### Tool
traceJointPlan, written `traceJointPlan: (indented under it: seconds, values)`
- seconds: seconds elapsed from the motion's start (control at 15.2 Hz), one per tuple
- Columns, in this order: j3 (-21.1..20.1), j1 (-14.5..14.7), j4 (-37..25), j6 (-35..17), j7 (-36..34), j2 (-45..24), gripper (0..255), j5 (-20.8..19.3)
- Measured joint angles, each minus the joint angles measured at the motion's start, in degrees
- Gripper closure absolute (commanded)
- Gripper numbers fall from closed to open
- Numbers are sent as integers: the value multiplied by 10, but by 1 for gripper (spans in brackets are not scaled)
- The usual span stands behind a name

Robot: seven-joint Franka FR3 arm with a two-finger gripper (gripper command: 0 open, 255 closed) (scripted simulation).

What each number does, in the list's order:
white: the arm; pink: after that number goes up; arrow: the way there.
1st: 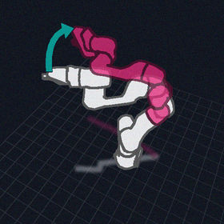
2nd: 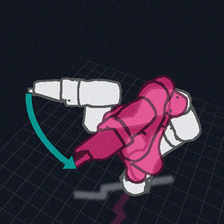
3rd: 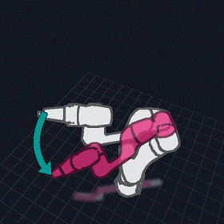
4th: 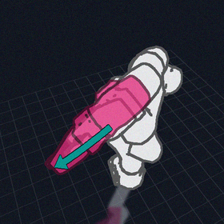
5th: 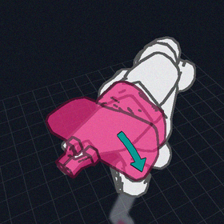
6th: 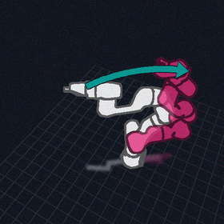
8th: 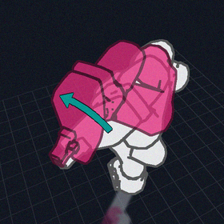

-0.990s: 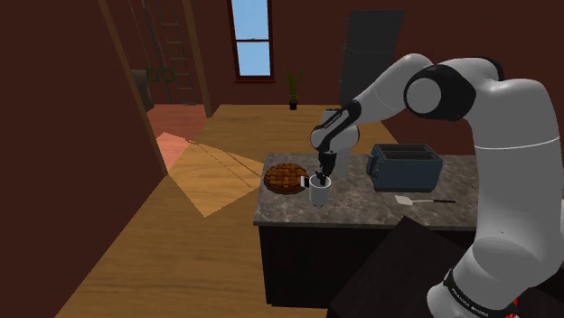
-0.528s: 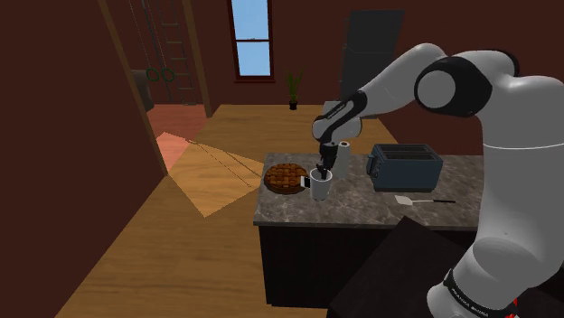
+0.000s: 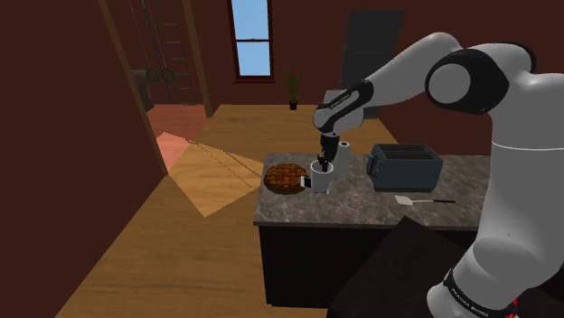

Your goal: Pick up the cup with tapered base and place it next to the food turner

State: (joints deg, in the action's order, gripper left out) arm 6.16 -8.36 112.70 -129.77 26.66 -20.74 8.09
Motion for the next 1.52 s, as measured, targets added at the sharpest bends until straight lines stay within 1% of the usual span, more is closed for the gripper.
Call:
traceJointPlan:
  seconds: [0.73, 0.79, 1.06, 1.25, 1.32, 1.52]
  values:
    - [4, 3, -25, 69, -12, 45, 255, -11]
    - [6, 1, -17, 71, -9, 54, 255, -12]
    - [21, -19, 45, 55, 27, 98, 255, -16]
    - [37, -38, 91, 45, 59, 132, 255, -22]
    - [42, -44, 94, 46, 70, 136, 255, -23]
    - [60, -64, 136, 38, 103, 168, 255, -31]
